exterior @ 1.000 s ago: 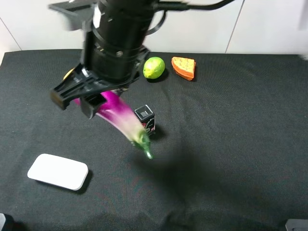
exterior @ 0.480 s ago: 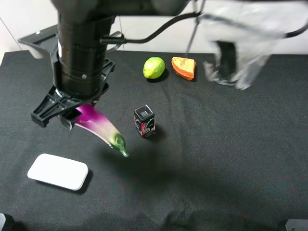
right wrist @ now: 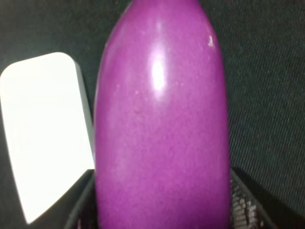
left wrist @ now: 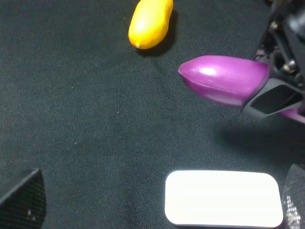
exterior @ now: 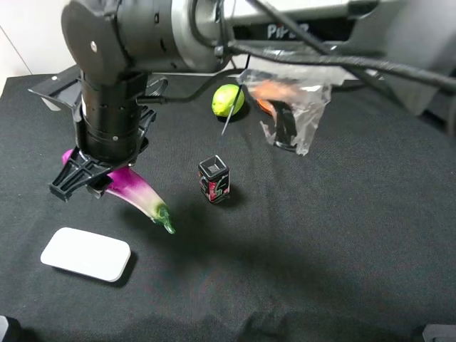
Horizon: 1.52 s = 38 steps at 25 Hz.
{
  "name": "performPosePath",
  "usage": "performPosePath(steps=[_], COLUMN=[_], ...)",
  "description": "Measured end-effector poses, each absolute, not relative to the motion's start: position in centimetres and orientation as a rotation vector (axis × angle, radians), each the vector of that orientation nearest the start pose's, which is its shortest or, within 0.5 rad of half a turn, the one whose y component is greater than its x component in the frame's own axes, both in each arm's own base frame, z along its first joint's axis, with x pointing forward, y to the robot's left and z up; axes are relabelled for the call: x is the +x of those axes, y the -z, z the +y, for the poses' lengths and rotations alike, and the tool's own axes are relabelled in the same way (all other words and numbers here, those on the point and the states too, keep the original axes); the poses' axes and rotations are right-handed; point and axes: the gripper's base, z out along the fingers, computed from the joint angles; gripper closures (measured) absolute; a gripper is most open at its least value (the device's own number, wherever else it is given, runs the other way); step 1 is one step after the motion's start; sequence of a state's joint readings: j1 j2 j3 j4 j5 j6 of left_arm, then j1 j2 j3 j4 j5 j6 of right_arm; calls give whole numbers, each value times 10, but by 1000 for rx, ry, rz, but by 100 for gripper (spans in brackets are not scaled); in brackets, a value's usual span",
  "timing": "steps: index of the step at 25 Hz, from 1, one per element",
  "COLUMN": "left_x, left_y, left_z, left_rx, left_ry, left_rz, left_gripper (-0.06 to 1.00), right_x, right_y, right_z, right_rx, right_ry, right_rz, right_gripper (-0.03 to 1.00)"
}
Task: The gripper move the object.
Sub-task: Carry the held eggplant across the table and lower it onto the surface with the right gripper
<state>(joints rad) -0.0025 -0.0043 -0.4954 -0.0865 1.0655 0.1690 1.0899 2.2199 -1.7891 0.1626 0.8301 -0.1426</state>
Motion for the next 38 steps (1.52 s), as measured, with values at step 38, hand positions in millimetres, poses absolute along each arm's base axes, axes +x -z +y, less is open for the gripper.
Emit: performPosePath(steps=[38], left_x=[-5], left_y=[-276], left_z=[-7], left_rx=[179], left_ry=[0], left_rz=[2038], left_gripper=[-4], right_x=[218], right_y=[-99], right_z=[444], right_rx=[-1575], right_ry=[-437], right_rz=[2377], right_gripper=[57])
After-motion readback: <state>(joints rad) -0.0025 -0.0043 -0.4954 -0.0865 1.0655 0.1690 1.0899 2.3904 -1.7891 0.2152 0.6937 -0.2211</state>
